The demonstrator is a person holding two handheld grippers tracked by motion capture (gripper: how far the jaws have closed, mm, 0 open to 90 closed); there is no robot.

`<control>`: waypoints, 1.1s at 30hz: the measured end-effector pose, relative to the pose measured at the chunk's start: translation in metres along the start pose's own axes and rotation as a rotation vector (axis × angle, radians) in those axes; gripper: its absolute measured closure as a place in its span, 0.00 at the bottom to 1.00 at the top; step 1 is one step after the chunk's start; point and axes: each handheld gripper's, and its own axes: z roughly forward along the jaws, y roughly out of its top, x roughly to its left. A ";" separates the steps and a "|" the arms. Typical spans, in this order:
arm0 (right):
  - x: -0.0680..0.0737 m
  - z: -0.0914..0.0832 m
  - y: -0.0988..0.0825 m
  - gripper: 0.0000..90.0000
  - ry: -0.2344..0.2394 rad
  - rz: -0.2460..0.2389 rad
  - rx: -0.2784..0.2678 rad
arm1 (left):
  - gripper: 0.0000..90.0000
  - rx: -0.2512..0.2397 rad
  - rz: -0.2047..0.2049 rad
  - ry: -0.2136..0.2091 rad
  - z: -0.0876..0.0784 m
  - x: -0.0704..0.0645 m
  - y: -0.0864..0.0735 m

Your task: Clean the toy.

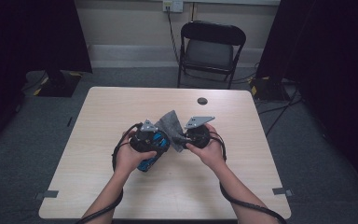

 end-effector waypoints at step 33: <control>0.012 -0.017 -0.029 0.83 0.075 -0.035 -0.008 | 0.28 0.022 -0.016 0.049 -0.002 0.010 -0.006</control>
